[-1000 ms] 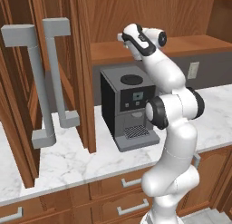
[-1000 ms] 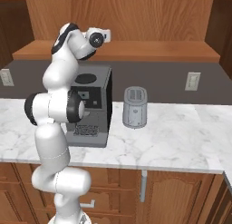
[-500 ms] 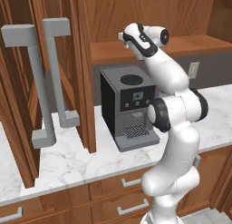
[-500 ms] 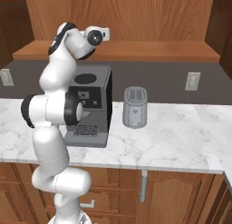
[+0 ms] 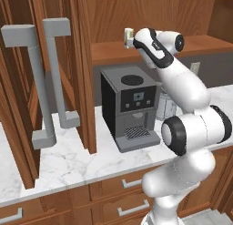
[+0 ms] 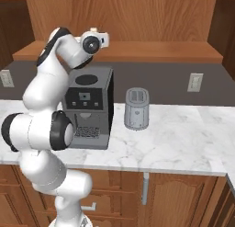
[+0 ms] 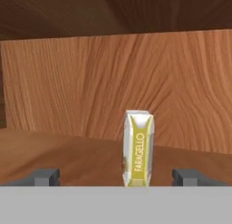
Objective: Sort all alcoholic drinks to one cabinet, and non-alcoholic drinks to the other.
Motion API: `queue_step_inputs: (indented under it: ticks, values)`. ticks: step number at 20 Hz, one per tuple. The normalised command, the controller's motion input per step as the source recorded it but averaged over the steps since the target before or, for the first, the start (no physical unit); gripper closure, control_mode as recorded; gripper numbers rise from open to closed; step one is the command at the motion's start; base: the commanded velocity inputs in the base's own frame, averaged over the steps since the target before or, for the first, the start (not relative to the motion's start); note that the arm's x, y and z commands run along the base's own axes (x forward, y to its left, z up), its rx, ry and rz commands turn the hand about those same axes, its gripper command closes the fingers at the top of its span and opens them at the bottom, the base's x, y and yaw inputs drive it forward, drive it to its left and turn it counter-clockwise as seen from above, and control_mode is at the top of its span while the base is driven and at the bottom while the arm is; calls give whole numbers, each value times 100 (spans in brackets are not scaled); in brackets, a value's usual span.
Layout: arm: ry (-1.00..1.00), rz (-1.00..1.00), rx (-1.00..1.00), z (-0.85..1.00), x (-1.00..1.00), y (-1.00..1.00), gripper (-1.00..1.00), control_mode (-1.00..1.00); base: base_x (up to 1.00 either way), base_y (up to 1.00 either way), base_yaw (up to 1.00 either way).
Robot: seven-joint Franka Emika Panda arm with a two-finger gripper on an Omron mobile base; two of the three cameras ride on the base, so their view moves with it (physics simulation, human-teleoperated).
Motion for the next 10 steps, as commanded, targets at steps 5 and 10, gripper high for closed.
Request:
queue_step_inputs:
  ticks: [5, 10]
  values:
    - [0, -1, -1, 0, -100, -19, -100, -100, 0, 0, 0]
    - [3, 0, -2, 0, -100, -16, -100, -100, 0, 0, 0]
